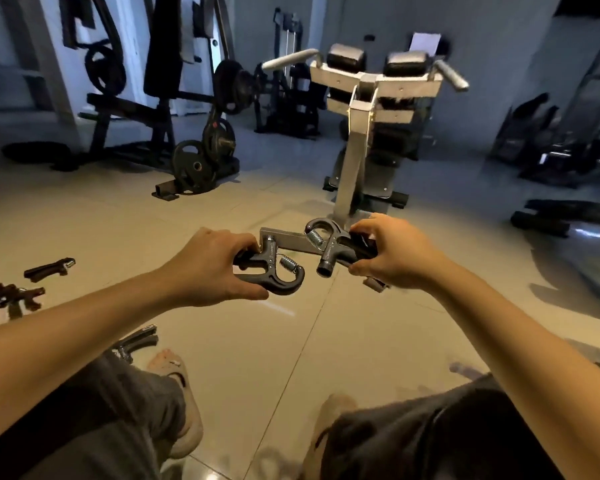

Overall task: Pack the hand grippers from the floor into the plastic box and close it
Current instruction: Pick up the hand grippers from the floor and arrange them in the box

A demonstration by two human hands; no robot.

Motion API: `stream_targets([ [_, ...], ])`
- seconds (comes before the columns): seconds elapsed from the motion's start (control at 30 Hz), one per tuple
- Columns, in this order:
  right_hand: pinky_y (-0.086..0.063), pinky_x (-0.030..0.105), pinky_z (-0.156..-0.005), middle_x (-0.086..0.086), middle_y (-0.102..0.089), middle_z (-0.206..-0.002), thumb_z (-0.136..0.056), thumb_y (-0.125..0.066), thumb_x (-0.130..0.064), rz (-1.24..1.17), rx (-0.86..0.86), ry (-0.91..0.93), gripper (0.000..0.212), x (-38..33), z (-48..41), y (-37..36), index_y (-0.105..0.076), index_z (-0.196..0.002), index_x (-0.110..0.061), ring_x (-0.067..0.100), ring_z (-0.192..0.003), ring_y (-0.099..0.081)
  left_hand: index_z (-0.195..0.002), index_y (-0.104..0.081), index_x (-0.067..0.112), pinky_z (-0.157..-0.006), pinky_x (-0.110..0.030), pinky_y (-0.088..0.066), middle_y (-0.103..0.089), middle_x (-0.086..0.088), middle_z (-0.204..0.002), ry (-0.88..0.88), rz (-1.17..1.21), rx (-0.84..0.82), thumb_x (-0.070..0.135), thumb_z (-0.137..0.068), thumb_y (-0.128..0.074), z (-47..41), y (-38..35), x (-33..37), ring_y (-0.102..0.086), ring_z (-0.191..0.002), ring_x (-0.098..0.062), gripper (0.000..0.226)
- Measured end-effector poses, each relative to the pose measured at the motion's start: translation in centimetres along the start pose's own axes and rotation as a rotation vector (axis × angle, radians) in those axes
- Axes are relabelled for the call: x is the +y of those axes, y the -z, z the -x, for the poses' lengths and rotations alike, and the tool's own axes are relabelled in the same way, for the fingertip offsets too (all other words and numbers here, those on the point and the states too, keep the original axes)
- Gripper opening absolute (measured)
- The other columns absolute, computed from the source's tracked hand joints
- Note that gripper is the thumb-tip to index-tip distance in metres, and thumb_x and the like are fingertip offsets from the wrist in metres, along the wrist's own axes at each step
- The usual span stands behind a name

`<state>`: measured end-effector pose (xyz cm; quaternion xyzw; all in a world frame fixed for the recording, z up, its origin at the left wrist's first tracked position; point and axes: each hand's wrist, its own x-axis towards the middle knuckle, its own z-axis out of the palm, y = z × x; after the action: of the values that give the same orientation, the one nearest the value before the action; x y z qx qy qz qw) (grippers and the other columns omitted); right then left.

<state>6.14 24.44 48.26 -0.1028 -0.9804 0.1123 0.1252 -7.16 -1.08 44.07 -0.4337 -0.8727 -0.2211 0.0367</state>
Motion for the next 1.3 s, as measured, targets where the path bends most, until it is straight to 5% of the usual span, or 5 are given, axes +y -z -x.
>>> stream_targets([
  [0.1, -0.047, 0.027, -0.070, -0.001, -0.058, -0.108, -0.079, -0.083, -0.028, 0.041, -0.002, -0.062, 0.045, 2.1, 5.1, 2.1, -0.064, -0.120, -0.020, 0.016, -0.091, -0.057, -0.105, -0.060, 0.033, -0.094, -0.035, -0.050, -0.064, 0.014, -0.101, -0.010, 0.097, -0.055, 0.054, -0.067, -0.085, 1.1, -1.8, 4.4, -0.060, -0.098, -0.006, 0.050],
  [0.3, -0.055, 0.043, -0.089, 0.003, -0.059, -0.120, -0.080, -0.082, -0.021, -0.071, 0.048, -0.257, 0.054, 7.3, 14.9, 3.7, -0.059, -0.129, -0.016, 0.023, -0.103, -0.060, -0.106, -0.060, 0.029, -0.086, -0.028, -0.049, -0.064, 0.012, -0.102, -0.088, 0.087, -0.224, 0.050, -0.070, -0.085, 0.9, -6.1, 12.7, -0.060, -0.098, -0.009, 0.048],
  [0.57, -0.053, 0.041, -0.094, 0.007, -0.061, -0.124, -0.080, -0.083, -0.019, -0.018, 0.016, -0.449, 0.059, 13.3, 22.2, 5.5, -0.058, -0.134, -0.013, 0.026, -0.108, -0.060, -0.105, -0.059, 0.030, -0.086, -0.041, -0.055, -0.065, 0.009, -0.101, -0.166, 0.080, -0.310, 0.058, -0.068, -0.083, -0.8, -12.3, 20.0, -0.062, -0.092, -0.015, 0.052],
  [0.83, -0.045, 0.016, -0.058, 0.006, -0.064, -0.118, -0.082, -0.082, -0.018, 0.037, -0.054, -0.512, 0.056, 17.6, 22.8, 6.1, -0.057, -0.131, -0.014, 0.021, -0.092, -0.065, -0.102, -0.053, 0.031, -0.084, -0.038, -0.053, -0.061, 0.009, -0.096, -0.203, -0.047, -0.281, 0.061, -0.070, -0.080, -4.2, -14.8, 23.2, -0.058, -0.087, -0.016, 0.052],
  [1.3, -0.063, 0.034, -0.063, 0.004, -0.065, -0.102, -0.077, -0.083, -0.017, -0.096, -0.203, -0.686, 0.047, 30.2, 21.7, -3.3, -0.058, -0.117, -0.018, 0.022, -0.078, -0.069, -0.100, -0.056, 0.030, -0.075, -0.036, -0.055, -0.061, 0.014, -0.088, -0.158, -0.027, -0.465, 0.063, -0.064, -0.083, -10.6, -22.3, 25.8, -0.060, -0.080, -0.012, 0.056],
])
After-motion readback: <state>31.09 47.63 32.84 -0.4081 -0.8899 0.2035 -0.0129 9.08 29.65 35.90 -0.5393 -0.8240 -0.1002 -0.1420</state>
